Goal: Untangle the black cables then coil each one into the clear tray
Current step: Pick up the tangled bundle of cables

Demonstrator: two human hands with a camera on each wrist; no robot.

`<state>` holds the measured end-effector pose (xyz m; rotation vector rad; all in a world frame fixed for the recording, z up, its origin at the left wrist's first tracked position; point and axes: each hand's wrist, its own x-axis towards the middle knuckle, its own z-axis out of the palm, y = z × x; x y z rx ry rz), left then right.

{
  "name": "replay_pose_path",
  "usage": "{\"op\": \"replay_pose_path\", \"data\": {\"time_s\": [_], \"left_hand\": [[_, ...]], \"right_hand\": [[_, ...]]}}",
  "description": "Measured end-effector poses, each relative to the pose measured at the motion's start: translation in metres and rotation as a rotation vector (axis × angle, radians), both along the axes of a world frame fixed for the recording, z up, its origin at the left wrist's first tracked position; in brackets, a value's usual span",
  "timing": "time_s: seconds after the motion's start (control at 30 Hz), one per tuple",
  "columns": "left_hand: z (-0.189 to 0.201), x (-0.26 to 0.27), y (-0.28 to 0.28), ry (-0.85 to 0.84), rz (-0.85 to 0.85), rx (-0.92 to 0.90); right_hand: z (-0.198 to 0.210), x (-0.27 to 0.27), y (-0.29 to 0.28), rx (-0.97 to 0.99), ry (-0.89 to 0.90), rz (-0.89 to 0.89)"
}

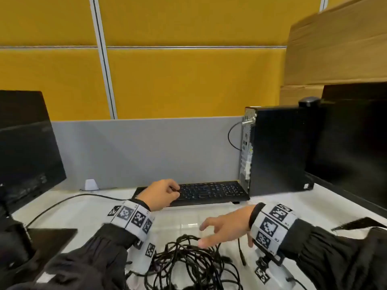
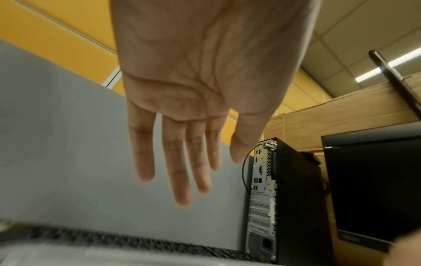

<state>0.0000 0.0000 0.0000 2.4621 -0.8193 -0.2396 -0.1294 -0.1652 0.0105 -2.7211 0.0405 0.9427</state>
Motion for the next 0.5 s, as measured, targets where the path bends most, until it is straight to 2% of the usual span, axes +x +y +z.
{"op": "replay_pose_path", "data": {"time_s": [0.13,0.2,0.33,0.43,0.5], "left_hand": [[-0.014,-0.024,0.018,0.189,-0.065,-0.129],[-0.022,-0.035,0.026,0.261,-0.09,-0.118],[-0.037,-0.045,0.041,0.264,-0.134,0.055],[-0.044,-0.049,0.047,0.265,-0.153,0.108],[-0.043,-0.055,0.052,0.244,-0.163,0.079]], "right_hand": [[-0.031,-0.008,0.019,-0.109,-0.046,0.073],[-0.042,-0.009,0.019,-0.025,-0.066,0.014],[-0.059,-0.011,0.015,0.157,-0.181,-0.135],[-0.064,-0.01,0.013,0.26,-0.349,-0.161],[-0.061,-0.015,0.01,0.343,-0.516,-0.146]]}}
